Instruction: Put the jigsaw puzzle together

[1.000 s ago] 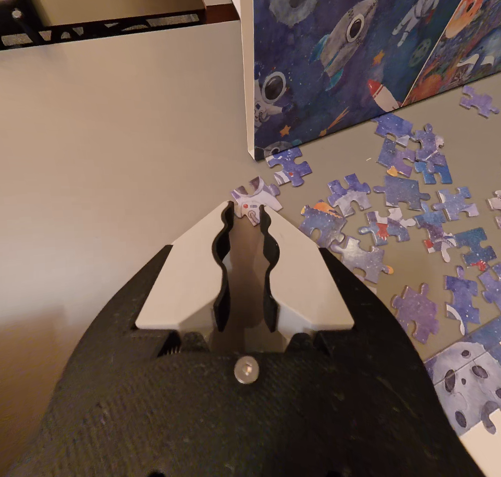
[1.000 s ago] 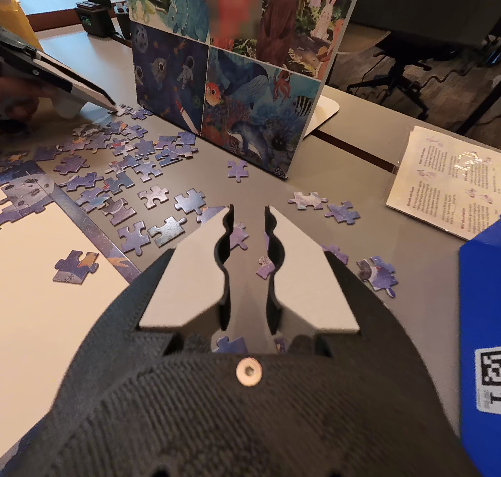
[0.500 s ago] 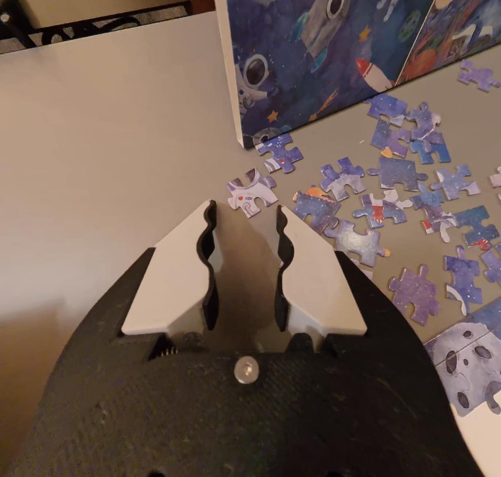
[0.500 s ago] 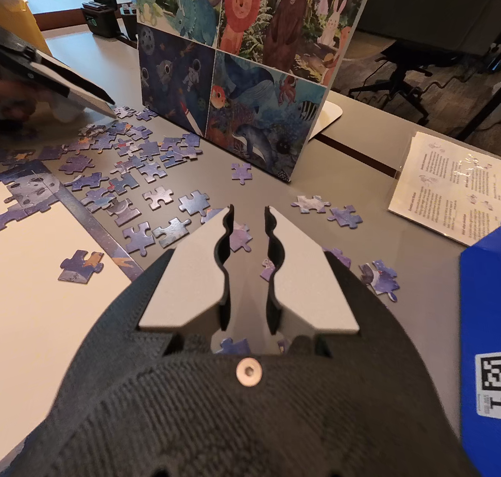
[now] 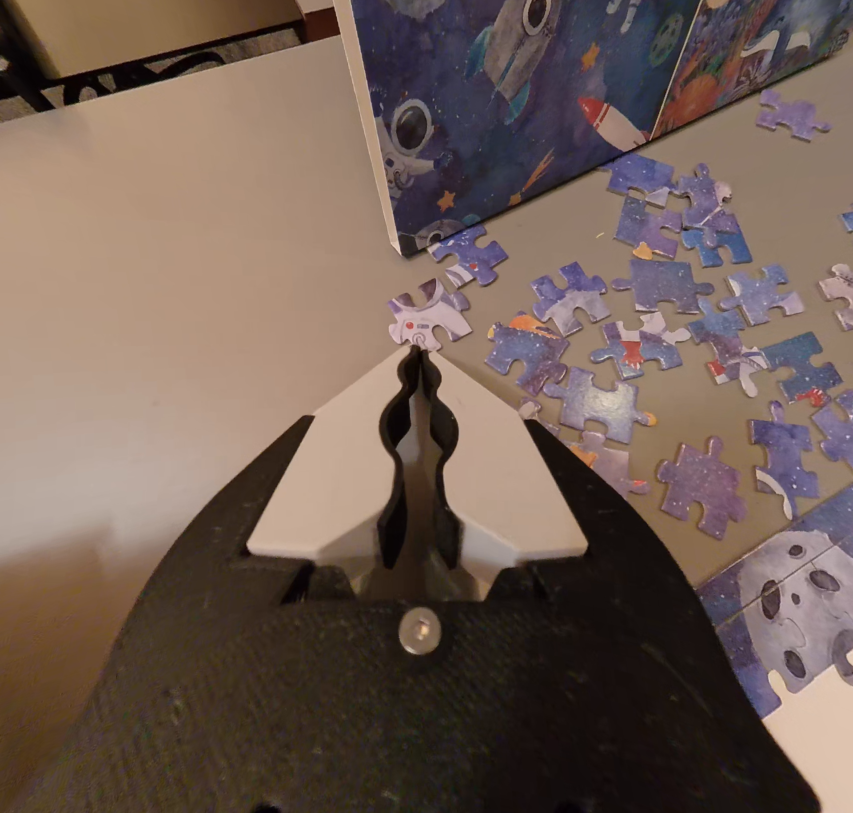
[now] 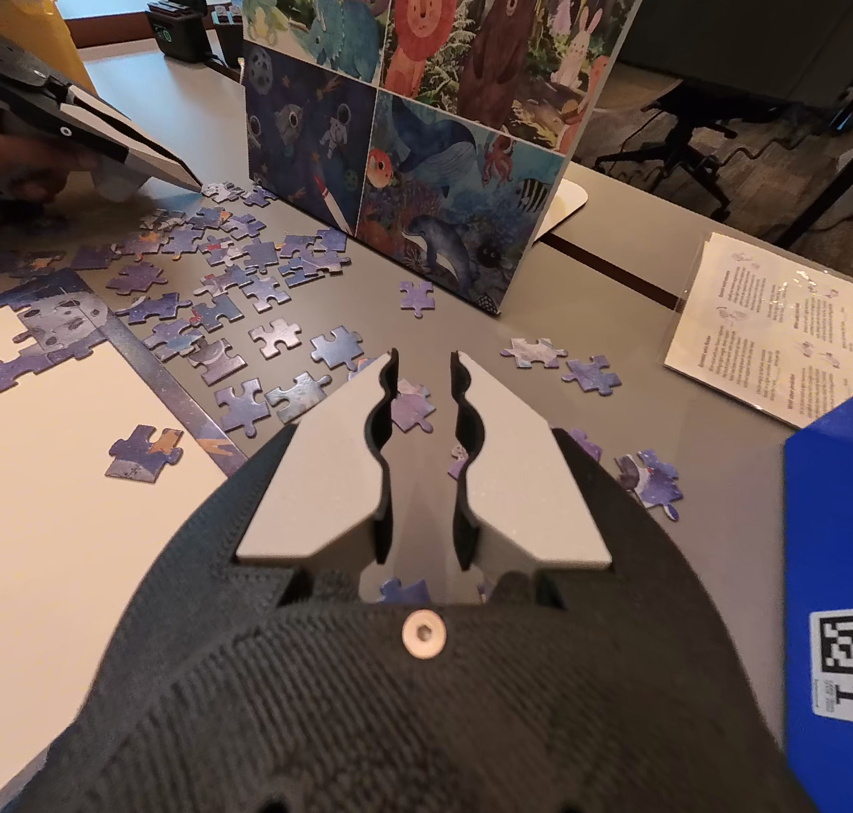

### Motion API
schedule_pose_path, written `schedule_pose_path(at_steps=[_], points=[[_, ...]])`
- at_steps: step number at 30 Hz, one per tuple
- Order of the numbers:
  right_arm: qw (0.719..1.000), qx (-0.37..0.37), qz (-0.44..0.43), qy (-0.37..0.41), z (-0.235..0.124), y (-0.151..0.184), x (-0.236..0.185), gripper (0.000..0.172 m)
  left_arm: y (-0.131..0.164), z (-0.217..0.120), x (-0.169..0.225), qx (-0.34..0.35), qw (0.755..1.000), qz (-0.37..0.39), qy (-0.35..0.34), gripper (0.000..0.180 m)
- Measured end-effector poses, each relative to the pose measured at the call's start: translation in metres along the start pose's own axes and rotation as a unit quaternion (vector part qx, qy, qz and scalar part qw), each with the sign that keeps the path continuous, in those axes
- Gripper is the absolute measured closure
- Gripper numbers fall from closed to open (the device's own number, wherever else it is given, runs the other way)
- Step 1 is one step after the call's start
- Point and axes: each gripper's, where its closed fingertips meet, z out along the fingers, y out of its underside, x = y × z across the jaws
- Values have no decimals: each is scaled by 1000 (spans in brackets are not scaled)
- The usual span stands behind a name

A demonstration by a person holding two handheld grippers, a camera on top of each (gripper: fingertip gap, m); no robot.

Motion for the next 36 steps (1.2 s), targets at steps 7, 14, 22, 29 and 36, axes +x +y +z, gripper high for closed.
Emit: schedule_pose_path(at_steps=[7,14,22,29,36], points=[[1000,1,-1,-3,1,-1,-2,151,-3,-1,0,9,1000,4,-2,157],[1000,-5,-1,-5,4,3,-4,151,-4,-1,0,13,1000,6,-2,154],[1000,-5,0,-6,5,4,-5,152,-10,-4,-3,33,999,16,-9,151],[1000,-7,2,-6,6,6,-4,152,-9,-2,-1,29,999,15,3,149],[1000,-9,-1,-6,7,7,-4,152,-7,-1,3,21,999,17,18,144]])
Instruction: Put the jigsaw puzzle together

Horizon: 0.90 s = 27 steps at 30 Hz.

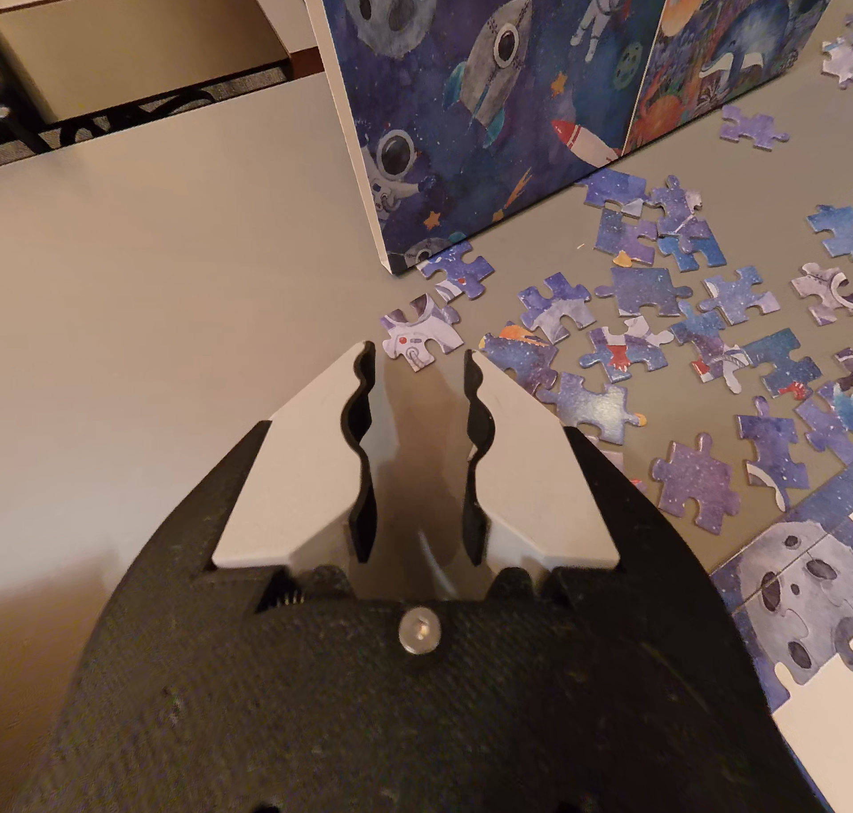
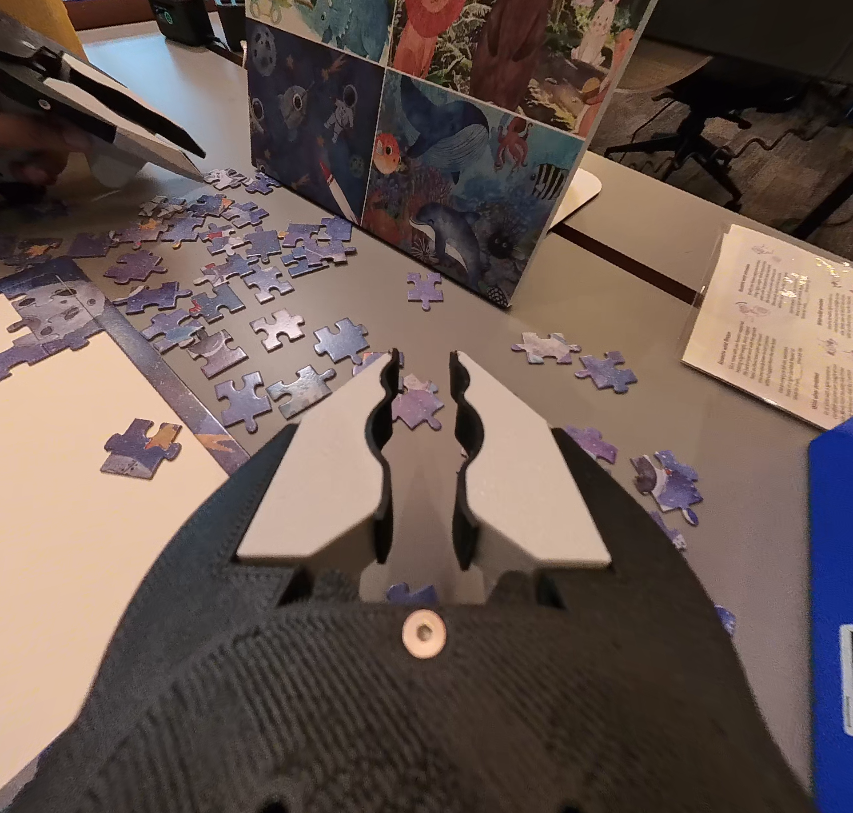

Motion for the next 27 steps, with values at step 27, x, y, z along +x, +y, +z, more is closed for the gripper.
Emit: schedule_pose_path(at_steps=[27], points=[[1000,1,-9,3,0,-1,-2,153,2,7,-11,-26,996,39,-76,134]])
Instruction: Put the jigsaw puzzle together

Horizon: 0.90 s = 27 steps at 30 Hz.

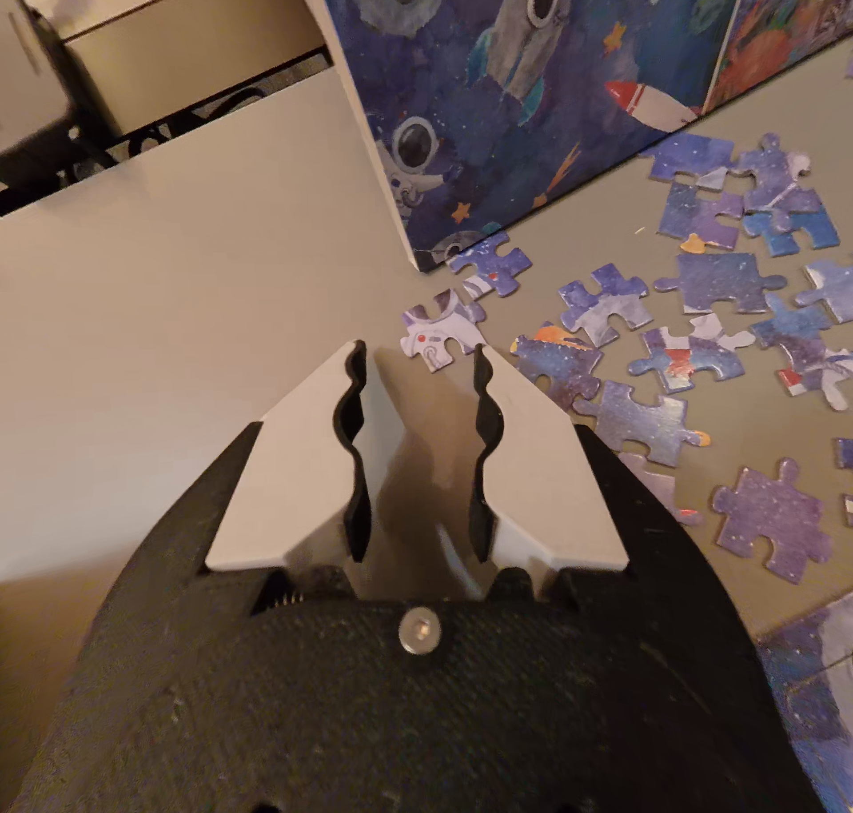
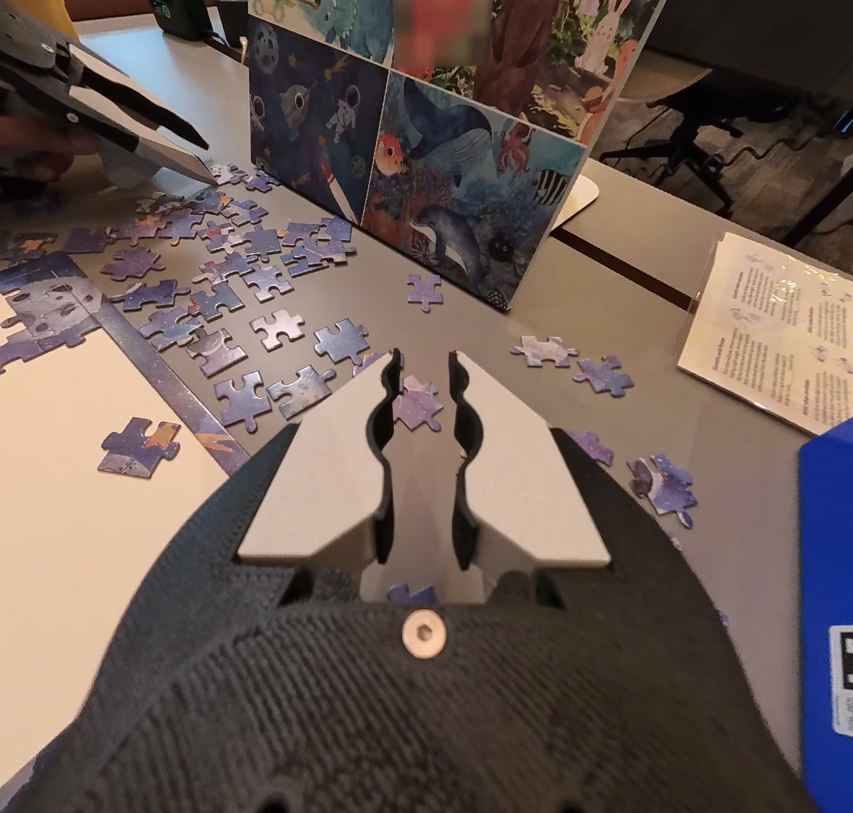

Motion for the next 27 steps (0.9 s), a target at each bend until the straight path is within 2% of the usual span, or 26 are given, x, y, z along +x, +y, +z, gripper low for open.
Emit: schedule_pose_path(at_steps=[1,3,5,15,21,27], points=[[1000,0,1,-1,0,0,0,153,1,0,3,-2,1000,6,8,140],[1000,0,2,-2,0,0,0,153,2,1,7,-7,1000,13,17,169],[1000,-1,0,-1,1,1,0,153,2,1,6,-7,1000,15,12,180],[1000,-4,-2,0,1,2,0,153,7,-2,6,-10,1000,9,28,180],[1000,-5,-8,2,0,1,-1,153,11,-7,-12,-6,999,-28,22,179],[1000,1,-8,2,-1,-3,-1,153,1,-8,-4,17,999,-33,25,141]])
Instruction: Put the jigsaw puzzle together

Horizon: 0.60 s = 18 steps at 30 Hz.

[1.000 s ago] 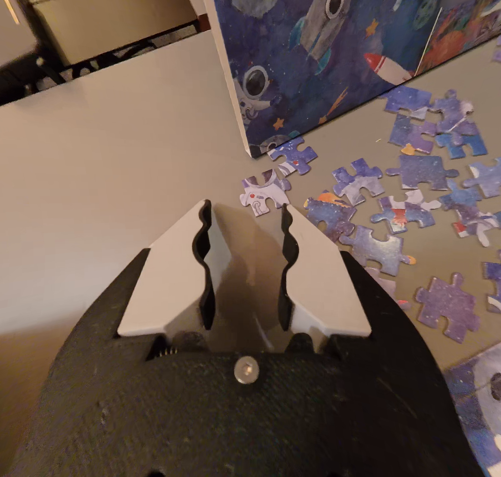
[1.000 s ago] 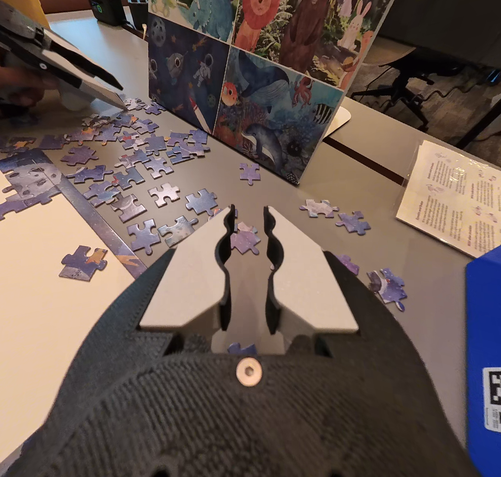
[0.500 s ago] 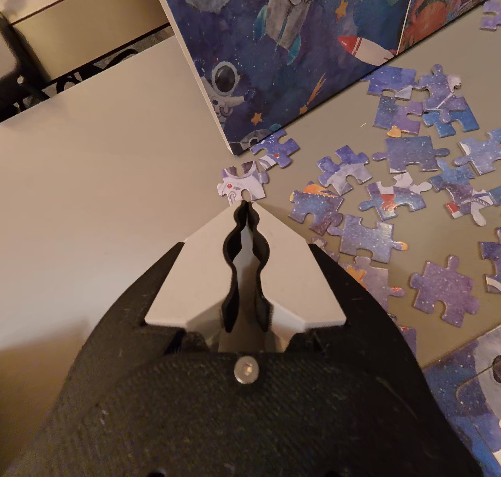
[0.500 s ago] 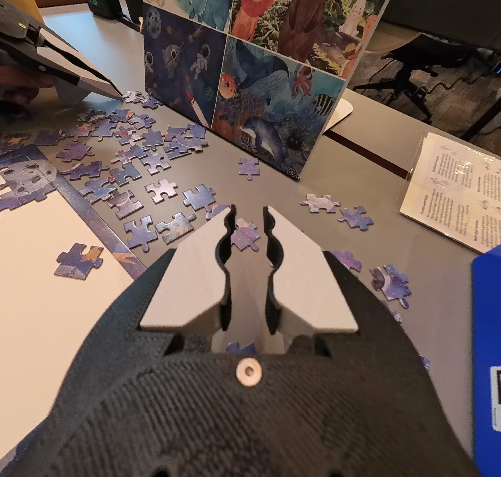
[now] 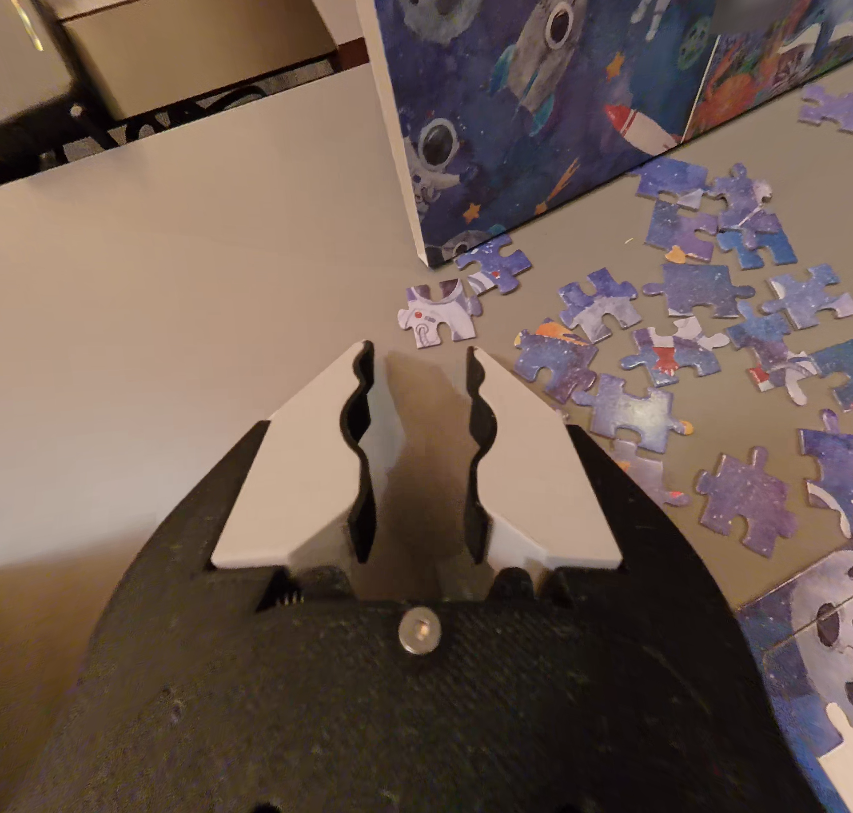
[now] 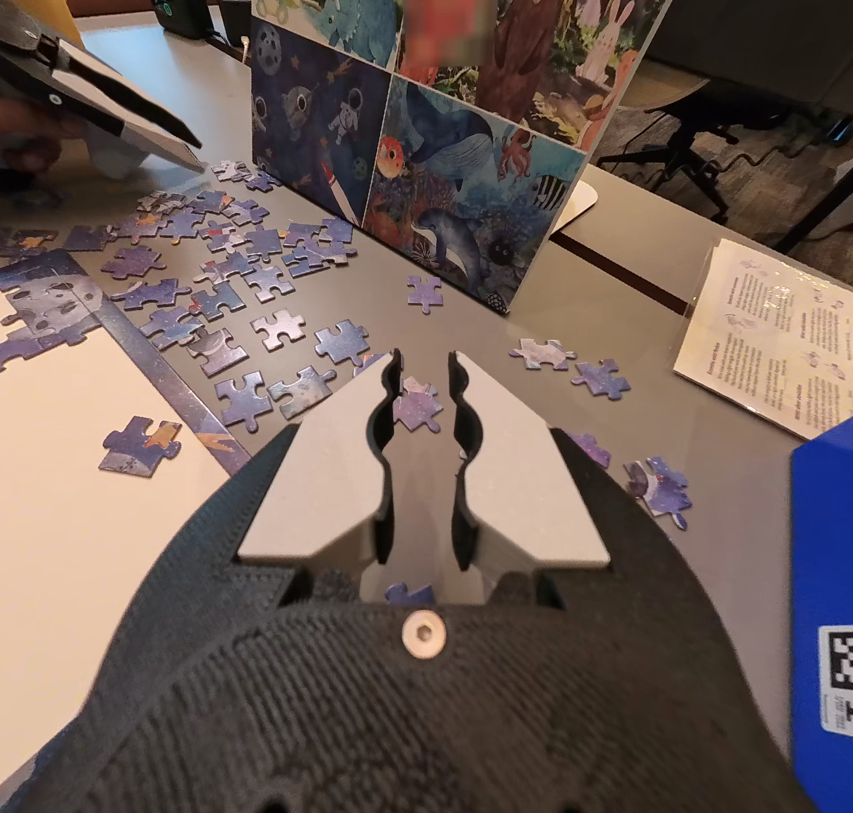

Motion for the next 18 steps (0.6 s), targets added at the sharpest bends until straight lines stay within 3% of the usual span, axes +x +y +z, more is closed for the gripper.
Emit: schedule_pose_path(at_steps=[4,11,15,18], points=[[1000,-1,-3,0,1,0,-1,153,4,6,6,-23,999,14,-20,129],[1000,-6,-1,-4,3,3,-2,153,4,9,4,-31,999,-21,-35,126],[1000,-9,-2,-5,4,4,-3,152,5,8,1,-30,998,-40,-31,140],[1000,-11,-3,-4,5,5,-3,153,4,8,5,-29,999,-25,-25,166]])
